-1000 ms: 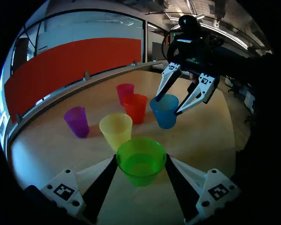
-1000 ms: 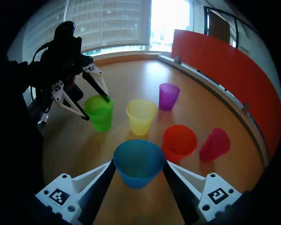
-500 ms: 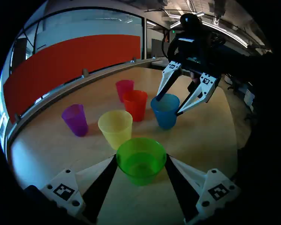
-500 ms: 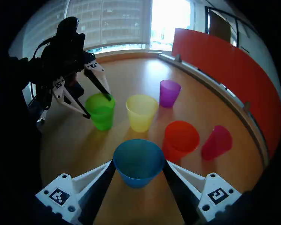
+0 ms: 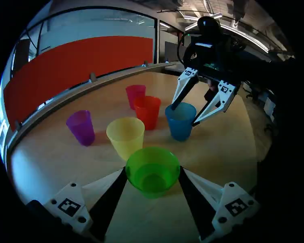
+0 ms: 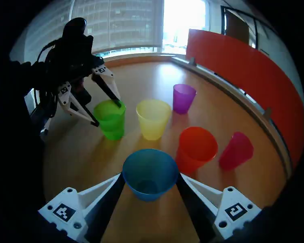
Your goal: Pour water
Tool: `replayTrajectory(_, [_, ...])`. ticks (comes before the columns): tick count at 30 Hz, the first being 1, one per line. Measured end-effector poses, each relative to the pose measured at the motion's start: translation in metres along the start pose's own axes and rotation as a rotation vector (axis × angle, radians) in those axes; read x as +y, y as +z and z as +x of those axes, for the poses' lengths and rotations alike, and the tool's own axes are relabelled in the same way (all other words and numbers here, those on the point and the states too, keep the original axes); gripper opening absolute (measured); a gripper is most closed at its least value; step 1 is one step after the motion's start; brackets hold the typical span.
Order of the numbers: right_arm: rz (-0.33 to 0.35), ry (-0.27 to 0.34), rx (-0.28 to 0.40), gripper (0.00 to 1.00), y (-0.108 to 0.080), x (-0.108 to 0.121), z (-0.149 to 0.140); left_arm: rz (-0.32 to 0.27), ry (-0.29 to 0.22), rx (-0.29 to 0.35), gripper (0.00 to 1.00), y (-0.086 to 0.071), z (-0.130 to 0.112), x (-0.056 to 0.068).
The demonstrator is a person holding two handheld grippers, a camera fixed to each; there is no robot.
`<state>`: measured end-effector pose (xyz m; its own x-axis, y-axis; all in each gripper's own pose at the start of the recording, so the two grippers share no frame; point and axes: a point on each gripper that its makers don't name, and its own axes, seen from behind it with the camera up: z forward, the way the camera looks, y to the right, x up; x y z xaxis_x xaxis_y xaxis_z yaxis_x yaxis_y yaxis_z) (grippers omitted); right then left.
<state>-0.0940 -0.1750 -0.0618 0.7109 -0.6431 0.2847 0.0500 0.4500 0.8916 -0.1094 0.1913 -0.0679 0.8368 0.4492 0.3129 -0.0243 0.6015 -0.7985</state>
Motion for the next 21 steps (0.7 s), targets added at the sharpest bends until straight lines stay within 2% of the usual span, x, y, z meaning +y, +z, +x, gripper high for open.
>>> replayTrajectory(17, [-0.016,-0.006,-0.038,0.93,-0.002,0.001,-0.014,-0.003,-0.006,-0.013,0.90,0.000,-0.003,0.000])
replayTrajectory(21, [-0.015,-0.008,-0.046,0.94,-0.003,0.000,-0.016,-0.009,-0.021,-0.011,0.92,0.000,-0.001,0.000])
